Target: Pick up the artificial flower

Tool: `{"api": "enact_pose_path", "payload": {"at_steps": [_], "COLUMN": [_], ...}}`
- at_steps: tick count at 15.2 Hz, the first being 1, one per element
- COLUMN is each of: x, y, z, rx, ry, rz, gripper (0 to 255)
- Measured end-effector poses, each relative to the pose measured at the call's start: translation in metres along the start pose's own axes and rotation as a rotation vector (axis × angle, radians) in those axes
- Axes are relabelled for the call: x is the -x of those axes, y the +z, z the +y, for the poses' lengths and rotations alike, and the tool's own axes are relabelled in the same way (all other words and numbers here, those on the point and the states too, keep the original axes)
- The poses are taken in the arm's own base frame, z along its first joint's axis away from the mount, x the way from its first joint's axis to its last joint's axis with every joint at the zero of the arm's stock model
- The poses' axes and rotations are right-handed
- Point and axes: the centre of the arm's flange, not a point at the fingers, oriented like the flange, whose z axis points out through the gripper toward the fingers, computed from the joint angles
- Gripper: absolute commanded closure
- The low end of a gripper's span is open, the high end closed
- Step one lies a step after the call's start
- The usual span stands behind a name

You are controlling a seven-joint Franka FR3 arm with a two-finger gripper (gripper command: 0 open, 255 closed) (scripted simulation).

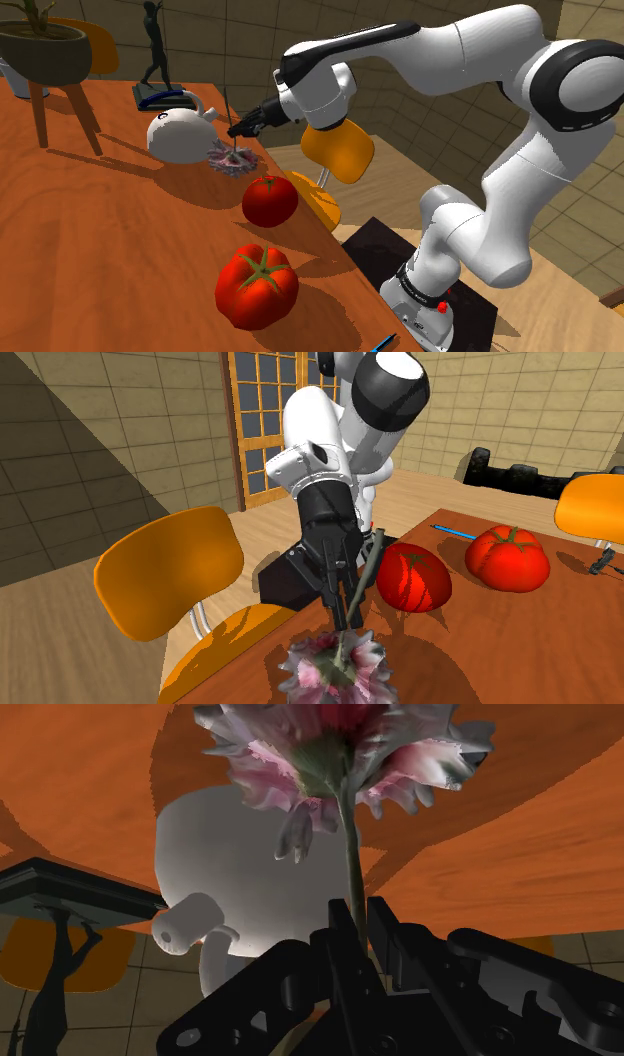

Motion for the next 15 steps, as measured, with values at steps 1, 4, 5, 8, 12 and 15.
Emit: {"api": "enact_pose_path", "payload": {"at_steps": [1,4,5,8,12,15], "x": [-0.003,-0.016,-0.019,-0.032,-0.047,-0.058], "y": [-0.002,-0.011,-0.016,-0.026,-0.039,-0.048], "z": [0.0,0.002,0.003,0.004,0.006,0.006], "rx": [0.0,0.0,0.0,0.0,0.0,0.0], "ry": [0.0,0.001,0.001,0.001,0.0,0.0], "rz": [0.0,0.0,0.0,0.001,0.0,0.0], "gripper": [255,255,255,255,255,255]}}
